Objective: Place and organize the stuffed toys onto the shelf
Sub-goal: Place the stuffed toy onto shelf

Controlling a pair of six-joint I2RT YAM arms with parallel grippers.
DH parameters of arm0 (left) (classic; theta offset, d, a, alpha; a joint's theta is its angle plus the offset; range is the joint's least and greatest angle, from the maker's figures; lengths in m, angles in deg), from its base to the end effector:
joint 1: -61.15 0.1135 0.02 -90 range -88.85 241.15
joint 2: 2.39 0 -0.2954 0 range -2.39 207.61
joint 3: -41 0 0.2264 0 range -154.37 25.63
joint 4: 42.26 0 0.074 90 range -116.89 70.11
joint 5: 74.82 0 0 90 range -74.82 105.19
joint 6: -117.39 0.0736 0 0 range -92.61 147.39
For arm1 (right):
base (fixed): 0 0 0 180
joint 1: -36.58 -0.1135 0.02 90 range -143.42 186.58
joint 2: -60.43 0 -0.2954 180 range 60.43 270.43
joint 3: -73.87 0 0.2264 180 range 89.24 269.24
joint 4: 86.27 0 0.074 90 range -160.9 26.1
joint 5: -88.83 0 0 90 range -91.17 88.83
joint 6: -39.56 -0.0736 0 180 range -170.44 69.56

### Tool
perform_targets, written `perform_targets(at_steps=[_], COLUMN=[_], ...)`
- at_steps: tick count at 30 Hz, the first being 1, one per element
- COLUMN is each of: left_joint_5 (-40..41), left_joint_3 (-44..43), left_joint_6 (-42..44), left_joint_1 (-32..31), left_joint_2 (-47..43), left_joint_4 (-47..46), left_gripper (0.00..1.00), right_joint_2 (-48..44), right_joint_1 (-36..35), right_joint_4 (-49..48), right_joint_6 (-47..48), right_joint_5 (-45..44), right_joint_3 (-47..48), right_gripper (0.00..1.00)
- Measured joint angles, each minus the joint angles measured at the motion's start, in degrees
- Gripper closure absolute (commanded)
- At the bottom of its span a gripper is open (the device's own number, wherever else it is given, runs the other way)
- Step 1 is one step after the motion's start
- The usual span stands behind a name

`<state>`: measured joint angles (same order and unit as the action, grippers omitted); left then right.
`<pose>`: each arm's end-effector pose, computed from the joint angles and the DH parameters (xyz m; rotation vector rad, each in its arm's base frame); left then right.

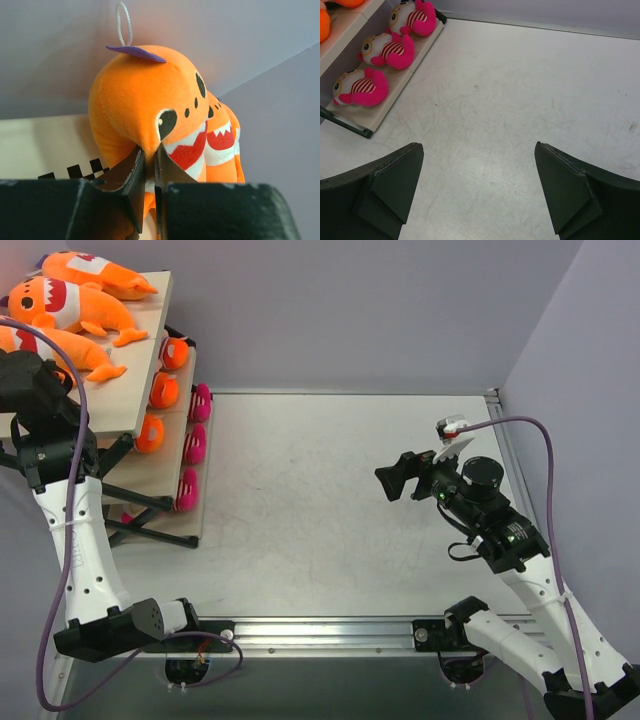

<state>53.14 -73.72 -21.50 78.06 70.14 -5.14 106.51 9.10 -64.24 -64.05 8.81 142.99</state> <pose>0.2074 0.1104 0.5590 -1.2067 0.8930 0.0417 0.1448 0.0897 0.4175 -0.3322 1.5613 0.6979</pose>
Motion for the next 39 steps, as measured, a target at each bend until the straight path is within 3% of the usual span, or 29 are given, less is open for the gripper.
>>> perform_targets(at_steps=[11,17,39], left_joint_5=[-4.46,-4.42,-6.12], left_joint_3=[1.40,1.42,-0.48], left_joint_6=[-6.95,-7.69,-7.45], left_joint_1=[1.57,1.57,3.23], left_joint_2=[0.00,-0.61,-2.08], left_joint_4=[1.55,2.45,7.32], left_gripper=[0.77,0.64,0.81], right_joint_2=[-0.09,-0.24,-1.38], right_joint_1=[0.00,0.00,0.00], right_joint_4=[0.00,-0.02,-0.07], right_joint_6=[0.00,0.00,-0.15], right_joint_5=[0.15,0.15,0.94], right_joint_3=[0.00,0.00,-0.87], right_gripper=[0.00,0.01,0.01])
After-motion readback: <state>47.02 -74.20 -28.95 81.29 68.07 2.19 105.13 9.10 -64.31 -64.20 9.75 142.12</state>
